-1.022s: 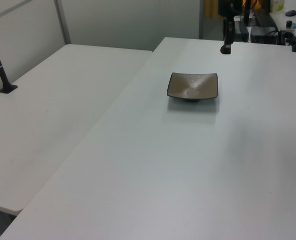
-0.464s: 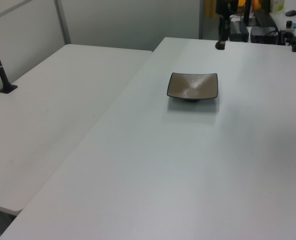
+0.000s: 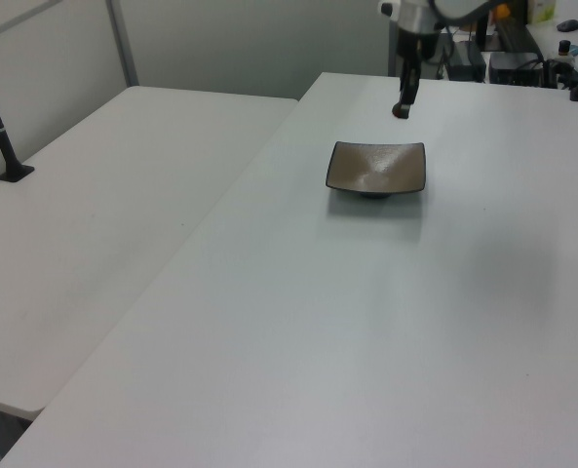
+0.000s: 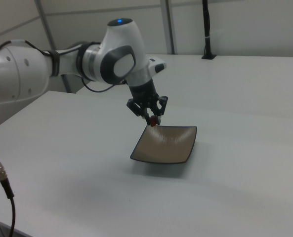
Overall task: Strawberries on a ceramic plate
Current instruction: 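Lower the strawberry onto the plate center and open the gripper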
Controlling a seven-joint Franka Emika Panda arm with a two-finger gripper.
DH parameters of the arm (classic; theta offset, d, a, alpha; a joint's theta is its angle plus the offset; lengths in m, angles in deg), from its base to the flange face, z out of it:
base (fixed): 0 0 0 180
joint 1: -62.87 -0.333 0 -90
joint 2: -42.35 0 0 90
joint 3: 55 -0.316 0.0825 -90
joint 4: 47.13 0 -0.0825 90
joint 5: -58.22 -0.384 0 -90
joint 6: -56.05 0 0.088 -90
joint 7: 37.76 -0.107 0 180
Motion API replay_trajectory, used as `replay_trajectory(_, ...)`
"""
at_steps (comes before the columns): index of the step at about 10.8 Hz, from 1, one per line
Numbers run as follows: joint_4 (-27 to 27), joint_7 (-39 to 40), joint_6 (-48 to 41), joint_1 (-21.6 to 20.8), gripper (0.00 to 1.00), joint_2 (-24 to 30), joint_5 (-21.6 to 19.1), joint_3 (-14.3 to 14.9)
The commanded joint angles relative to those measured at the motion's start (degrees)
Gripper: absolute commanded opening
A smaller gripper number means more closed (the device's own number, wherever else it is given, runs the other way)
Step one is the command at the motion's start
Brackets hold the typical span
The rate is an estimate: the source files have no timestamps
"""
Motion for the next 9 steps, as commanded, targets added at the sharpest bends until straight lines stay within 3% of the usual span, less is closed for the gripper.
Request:
replay_trajectory(1,0.68,2.29,4.87,0.39,0.00,-4.29,-1.21,-0.57)
replay_trajectory(9,-1.08,2.30,16.47,-0.14,0.02,-12.03,-1.13,-1.27)
